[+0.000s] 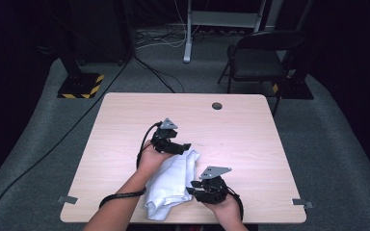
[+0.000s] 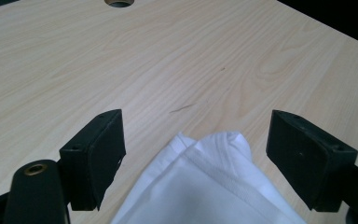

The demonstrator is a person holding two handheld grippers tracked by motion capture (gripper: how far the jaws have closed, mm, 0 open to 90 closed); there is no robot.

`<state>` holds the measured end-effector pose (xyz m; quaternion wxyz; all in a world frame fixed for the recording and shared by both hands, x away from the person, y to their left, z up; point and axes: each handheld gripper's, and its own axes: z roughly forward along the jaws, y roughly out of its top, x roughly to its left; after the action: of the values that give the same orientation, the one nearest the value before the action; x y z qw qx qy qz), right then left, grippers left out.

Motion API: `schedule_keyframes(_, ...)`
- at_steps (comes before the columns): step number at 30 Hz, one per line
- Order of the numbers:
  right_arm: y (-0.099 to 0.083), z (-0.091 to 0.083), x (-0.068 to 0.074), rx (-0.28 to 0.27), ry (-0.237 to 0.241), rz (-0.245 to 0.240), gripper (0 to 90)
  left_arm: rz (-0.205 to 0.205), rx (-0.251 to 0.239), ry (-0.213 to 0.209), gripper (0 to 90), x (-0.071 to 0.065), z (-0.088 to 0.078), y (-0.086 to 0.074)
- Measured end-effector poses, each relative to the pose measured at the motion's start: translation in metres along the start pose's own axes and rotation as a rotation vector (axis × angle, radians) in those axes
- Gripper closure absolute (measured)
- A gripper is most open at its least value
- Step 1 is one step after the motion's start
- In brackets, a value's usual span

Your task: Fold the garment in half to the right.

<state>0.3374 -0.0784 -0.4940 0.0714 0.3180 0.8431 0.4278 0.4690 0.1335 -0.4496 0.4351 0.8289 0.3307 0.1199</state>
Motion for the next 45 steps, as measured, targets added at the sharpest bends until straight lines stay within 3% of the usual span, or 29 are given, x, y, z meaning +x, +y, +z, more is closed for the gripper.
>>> schedule_keyframes(4,0.002,-0.001,-0.003,0.002,0.007,0.022,58.3,0.002,0.011,-0.025,17.2,0.001,-0.015,-0.009)
schedule_keyframes(9,0.005,0.001,-0.005,-0.011,0.042,0.048,52.3,0.013,0.034,-0.024,17.1,0.001,-0.029,-0.026)
schedule_keyframes(17,0.009,0.007,-0.004,0.012,0.052,0.029,39.7,0.047,0.094,-0.008,17.1,-0.005,-0.041,-0.058)
schedule_keyframes(25,0.007,0.029,-0.004,0.072,0.074,0.011,36.1,0.009,0.132,-0.004,16.7,0.001,-0.031,-0.083)
schedule_keyframes(32,-0.004,0.046,-0.013,0.107,0.073,0.028,34.7,0.046,0.150,0.002,17.9,0.000,-0.019,-0.094)
schedule_keyframes(42,-0.007,0.047,-0.003,0.118,-0.019,-0.098,37.1,0.084,0.177,-0.007,19.5,-0.002,-0.005,-0.098)
schedule_keyframes(45,-0.009,0.048,-0.002,0.101,-0.045,-0.102,36.6,0.101,0.165,-0.021,19.9,0.000,-0.001,-0.096)
